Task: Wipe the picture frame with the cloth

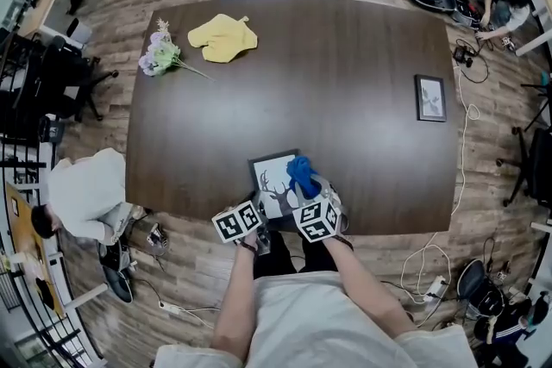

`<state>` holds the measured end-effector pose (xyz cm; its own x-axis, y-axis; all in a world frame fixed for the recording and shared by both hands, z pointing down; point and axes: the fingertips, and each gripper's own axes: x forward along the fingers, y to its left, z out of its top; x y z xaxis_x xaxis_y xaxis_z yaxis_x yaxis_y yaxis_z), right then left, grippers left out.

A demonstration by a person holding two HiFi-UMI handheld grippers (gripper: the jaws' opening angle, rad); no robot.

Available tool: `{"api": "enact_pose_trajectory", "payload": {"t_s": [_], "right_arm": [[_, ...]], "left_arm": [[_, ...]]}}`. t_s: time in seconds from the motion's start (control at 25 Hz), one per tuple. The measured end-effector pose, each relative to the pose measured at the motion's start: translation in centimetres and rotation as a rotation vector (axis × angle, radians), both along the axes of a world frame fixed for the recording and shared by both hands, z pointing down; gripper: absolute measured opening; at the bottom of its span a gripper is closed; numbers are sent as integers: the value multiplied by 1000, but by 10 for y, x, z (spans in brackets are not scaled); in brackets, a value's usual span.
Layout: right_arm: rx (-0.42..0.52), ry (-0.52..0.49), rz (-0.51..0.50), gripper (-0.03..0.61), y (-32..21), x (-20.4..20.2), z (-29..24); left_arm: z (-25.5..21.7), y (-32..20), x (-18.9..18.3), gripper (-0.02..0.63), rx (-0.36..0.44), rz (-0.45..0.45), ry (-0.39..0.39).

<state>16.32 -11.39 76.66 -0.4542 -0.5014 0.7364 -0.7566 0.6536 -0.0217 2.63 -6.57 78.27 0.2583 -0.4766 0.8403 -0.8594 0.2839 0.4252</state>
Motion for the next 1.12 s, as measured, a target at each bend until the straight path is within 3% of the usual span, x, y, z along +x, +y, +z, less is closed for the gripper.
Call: {"api": "enact_pose_trajectory", "payload": {"t_s": [0.16, 0.44, 0.88, 1.12], "right_arm": [[1, -15, 19, 87, 2, 1, 1], [-8, -31, 26, 87, 1, 1, 1], [-19, -44, 36, 87, 3, 3, 2], [-32, -66, 52, 87, 3, 3, 1]], "left_arm": [[0, 5, 1, 137, 37, -123, 149], [-5, 4, -3, 137, 100, -289, 316], [-3, 9, -2, 137, 111, -403, 492], [-8, 11, -2, 167, 118, -463, 634]]}}
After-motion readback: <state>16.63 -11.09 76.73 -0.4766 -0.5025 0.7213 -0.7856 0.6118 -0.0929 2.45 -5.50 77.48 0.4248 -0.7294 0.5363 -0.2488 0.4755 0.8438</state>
